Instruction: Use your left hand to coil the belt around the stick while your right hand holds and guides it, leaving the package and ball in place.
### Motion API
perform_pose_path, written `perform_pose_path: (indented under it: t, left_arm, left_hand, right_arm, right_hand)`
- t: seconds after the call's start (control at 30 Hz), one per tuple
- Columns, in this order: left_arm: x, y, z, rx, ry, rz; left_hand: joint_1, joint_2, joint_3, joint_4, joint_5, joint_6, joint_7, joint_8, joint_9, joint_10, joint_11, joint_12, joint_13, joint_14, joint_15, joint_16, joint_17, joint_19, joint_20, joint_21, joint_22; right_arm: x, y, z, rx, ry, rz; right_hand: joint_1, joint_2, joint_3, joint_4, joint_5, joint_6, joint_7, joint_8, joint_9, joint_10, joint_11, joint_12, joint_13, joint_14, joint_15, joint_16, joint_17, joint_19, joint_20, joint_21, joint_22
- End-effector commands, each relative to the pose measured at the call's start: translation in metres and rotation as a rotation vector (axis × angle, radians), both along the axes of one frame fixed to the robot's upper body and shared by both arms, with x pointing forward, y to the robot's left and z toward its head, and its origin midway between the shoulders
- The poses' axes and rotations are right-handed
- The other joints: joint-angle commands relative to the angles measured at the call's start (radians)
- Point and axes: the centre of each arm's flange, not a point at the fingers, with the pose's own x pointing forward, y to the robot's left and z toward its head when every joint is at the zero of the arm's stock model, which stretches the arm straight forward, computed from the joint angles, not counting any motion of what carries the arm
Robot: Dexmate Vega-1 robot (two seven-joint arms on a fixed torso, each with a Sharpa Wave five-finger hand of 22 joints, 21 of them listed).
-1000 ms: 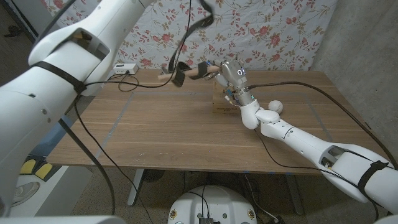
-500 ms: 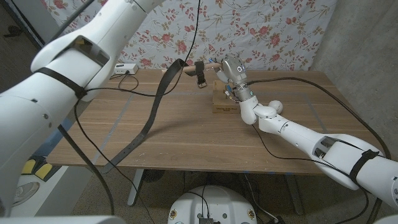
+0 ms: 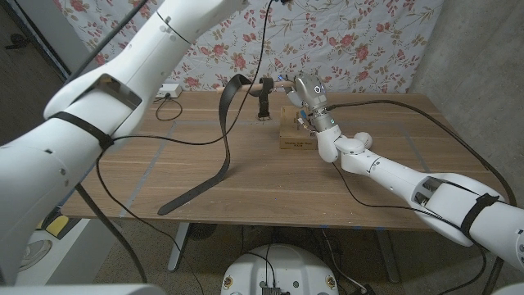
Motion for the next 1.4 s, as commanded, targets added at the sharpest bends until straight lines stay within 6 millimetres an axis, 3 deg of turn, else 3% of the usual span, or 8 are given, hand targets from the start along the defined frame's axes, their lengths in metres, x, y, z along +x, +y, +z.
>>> perform_pose_path:
  t: [0.03,0.4,0.67,0.8,0.87,1.0,1.23,1.4]
  left_arm:
    - [-0.005,0.011,-0.041,-0.062,-0.022,-0.12]
    - [-0.006,0.039,-0.074,-0.099,-0.072,-0.152]
    - [-0.009,0.058,-0.09,-0.145,-0.106,-0.161]
    - [-0.011,0.064,-0.097,-0.136,-0.131,-0.161]
    - [-0.012,0.067,-0.102,-0.136,-0.149,-0.148]
    - [-0.014,0.074,-0.111,-0.132,-0.178,-0.104]
    - [-0.012,0.088,-0.124,-0.156,-0.202,-0.073]
    - [-0.01,0.1,-0.133,-0.186,-0.219,-0.072]
  left_hand:
    - [0.02,0.041,0.005,0.015,0.002,-0.01,-0.01,-0.004,-0.004,0.01,-0.024,-0.017,-0.017,0.026,-0.046,-0.024,-0.028,-0.025,0.001,-0.01,0.001]
    - [-0.046,0.012,0.026,0.028,0.001,-0.077,-0.039,-0.01,-0.029,-0.053,-0.059,-0.099,-0.116,-0.067,-0.02,-0.169,-0.179,-0.119,0.022,-0.077,-0.005]
    - [-0.135,-0.027,0.017,0.024,0.002,-0.212,-0.085,-0.007,-0.073,-0.228,-0.036,-0.212,-0.23,-0.303,0.027,-0.359,-0.312,-0.295,0.076,-0.198,-0.004]
    - [-0.234,-0.087,-0.031,0.036,0.001,-0.363,-0.113,-0.016,-0.112,-0.42,0.016,-0.325,-0.295,-0.492,0.073,-0.414,-0.386,-0.411,0.112,-0.269,-0.001]
    - [-0.275,-0.1,-0.053,0.04,0.002,-0.439,-0.119,-0.015,-0.138,-0.524,0.046,-0.343,-0.333,-0.619,0.109,-0.421,-0.429,-0.475,0.149,-0.309,-0.001]
    - [-0.358,-0.111,-0.099,0.059,0.002,-0.568,-0.151,-0.016,-0.183,-0.691,0.074,-0.345,-0.4,-0.787,0.141,-0.42,-0.497,-0.579,0.169,-0.379,-0.001]
    - [-0.482,-0.098,-0.154,0.098,0.004,-0.72,-0.175,-0.016,-0.229,-0.885,0.091,-0.343,-0.494,-0.964,0.192,-0.419,-0.587,-0.677,0.198,-0.465,-0.001]
    - [-0.557,-0.086,-0.181,0.12,0.004,-0.792,-0.207,-0.015,-0.241,-0.979,0.082,-0.341,-0.553,-1.071,0.204,-0.42,-0.643,-0.724,0.188,-0.515,-0.002]
  right_arm:
    - [0.003,-0.004,0.001,0.032,0.024,-0.034]
    - [0.007,-0.005,0.001,0.045,0.06,-0.081]
    - [0.009,-0.009,0.002,0.051,0.073,-0.108]
    - [0.012,-0.013,0.001,0.049,0.089,-0.127]
    - [0.013,-0.014,0.001,0.052,0.1,-0.135]
    - [0.017,-0.019,-0.002,0.057,0.127,-0.155]
    - [0.027,-0.028,-0.007,0.069,0.173,-0.203]
    - [0.034,-0.033,-0.011,0.078,0.199,-0.242]
  right_hand:
    - [0.005,0.009,0.006,0.0,0.006,0.068,-0.008,0.004,0.004,0.004,0.004,-0.002,0.001,0.003,-0.078,0.001,0.002,-0.002,-0.138,-0.003,0.0]
    - [0.005,0.009,0.007,-0.002,0.007,0.068,-0.007,0.003,0.003,0.003,0.001,-0.003,0.001,0.003,-0.078,0.001,0.002,-0.002,-0.139,-0.003,0.001]
    - [0.005,0.009,0.007,-0.002,0.007,0.068,-0.007,0.001,0.002,0.003,0.001,-0.003,0.002,0.003,-0.078,0.001,0.002,-0.003,-0.139,-0.004,0.001]
    - [0.005,0.009,0.007,-0.002,0.007,0.068,-0.007,0.001,0.002,0.003,0.002,-0.003,0.001,0.003,-0.078,0.001,0.002,-0.002,-0.139,-0.003,0.0]
    - [0.005,0.009,0.007,-0.002,0.007,0.068,-0.007,0.001,0.002,0.003,0.002,-0.003,0.001,0.003,-0.078,0.001,0.002,-0.002,-0.139,-0.004,0.0]
    - [0.004,0.009,0.007,-0.002,0.007,0.069,-0.007,0.001,0.002,0.004,0.002,-0.003,0.001,0.003,-0.078,0.001,0.001,-0.001,-0.139,-0.003,0.0]
    - [0.004,0.009,0.007,-0.002,0.007,0.07,-0.007,0.001,0.002,0.004,0.002,-0.003,0.001,0.003,-0.078,0.001,0.001,-0.001,-0.138,-0.003,0.0]
    - [0.004,0.01,0.007,-0.002,0.007,0.07,-0.008,0.0,0.002,0.005,0.001,-0.004,0.0,0.004,-0.078,0.001,0.001,0.0,-0.138,-0.003,0.0]
